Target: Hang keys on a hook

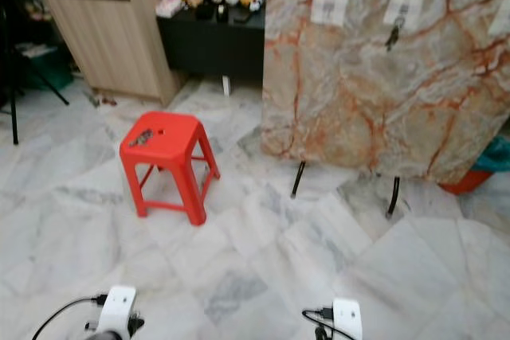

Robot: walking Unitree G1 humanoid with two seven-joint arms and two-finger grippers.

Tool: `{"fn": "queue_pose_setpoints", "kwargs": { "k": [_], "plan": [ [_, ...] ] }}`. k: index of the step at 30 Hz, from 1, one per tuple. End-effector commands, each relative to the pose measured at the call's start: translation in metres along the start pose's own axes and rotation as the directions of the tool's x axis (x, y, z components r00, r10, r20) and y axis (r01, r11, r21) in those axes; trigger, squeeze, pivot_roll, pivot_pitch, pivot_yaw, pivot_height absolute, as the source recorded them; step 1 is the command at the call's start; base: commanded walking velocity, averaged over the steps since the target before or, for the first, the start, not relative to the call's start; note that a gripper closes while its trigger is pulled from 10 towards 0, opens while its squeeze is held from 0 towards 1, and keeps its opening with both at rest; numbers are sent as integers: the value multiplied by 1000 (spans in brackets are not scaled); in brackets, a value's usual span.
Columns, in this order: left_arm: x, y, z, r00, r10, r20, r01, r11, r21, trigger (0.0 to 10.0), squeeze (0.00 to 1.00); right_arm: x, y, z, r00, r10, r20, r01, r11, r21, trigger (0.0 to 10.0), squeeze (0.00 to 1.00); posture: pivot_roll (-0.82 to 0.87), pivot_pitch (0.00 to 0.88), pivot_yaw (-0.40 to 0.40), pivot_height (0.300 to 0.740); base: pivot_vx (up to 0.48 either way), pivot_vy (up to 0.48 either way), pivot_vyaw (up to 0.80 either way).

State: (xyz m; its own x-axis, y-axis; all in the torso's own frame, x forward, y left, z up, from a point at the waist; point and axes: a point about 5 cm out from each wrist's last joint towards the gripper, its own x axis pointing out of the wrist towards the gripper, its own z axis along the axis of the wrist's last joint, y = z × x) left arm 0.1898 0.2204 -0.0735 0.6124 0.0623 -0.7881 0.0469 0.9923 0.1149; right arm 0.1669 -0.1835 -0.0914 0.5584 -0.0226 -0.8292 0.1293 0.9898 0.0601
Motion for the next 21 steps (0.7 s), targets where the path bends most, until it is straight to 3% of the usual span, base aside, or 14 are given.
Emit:
{"fn": "queue_pose_setpoints", "kwargs": {
  "k": [1, 21],
  "plan": [
    [0, -2, -3, 1000, -15, -9, 15, 1000, 24, 10000, 0, -1, -5, -3, 1000, -18, -11, 19, 1000, 14, 10000, 0, 72, 18, -55, 740, 0, 0, 0],
    [0, -3, -3, 1000, -27, -4, 27, 999, 30, 10000, 0, 0, -5, 0, 1000, -25, 2, 25, 999, 34, 10000, 0, 73, 18, -52, 740, 0, 0, 0]
  ]
}}
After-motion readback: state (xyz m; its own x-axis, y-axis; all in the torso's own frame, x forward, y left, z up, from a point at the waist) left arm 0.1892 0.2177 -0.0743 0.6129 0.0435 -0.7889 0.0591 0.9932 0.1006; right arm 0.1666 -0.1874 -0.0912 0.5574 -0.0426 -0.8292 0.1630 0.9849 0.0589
